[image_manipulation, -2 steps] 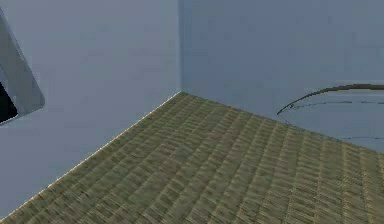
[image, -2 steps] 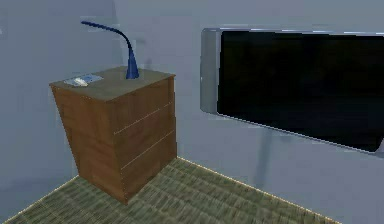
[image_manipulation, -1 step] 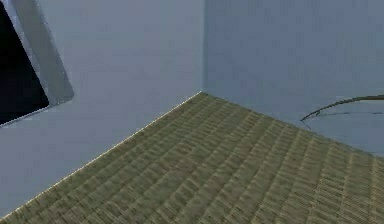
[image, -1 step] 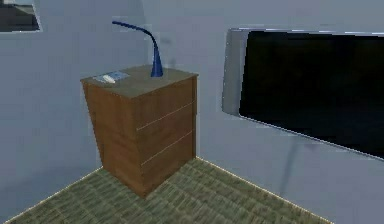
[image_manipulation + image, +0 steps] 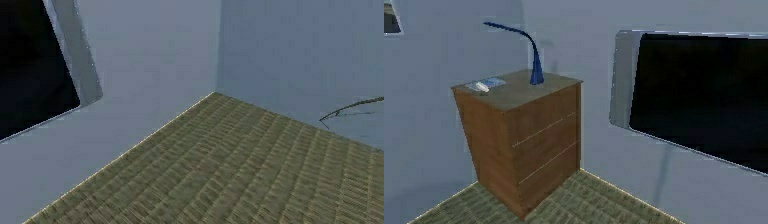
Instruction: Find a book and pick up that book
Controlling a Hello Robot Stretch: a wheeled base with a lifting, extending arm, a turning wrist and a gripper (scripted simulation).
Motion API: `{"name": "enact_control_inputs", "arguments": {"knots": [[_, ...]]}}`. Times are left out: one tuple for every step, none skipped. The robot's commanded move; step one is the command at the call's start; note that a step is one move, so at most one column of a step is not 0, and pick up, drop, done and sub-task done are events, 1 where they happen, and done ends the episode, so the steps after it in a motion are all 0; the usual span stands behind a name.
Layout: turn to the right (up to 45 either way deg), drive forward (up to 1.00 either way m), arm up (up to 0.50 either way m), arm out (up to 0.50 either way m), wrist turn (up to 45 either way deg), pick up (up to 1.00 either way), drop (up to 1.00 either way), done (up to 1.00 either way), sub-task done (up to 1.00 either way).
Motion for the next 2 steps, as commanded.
{"name": "enact_control_inputs", "arguments": {"knots": [[-33.0,0.0,0.0,0.0,0.0,0.0,0.0,0.0,0.0],[0.0,0.7,0.0,0.0,0.0,0.0,0.0,0.0,0.0]]}}
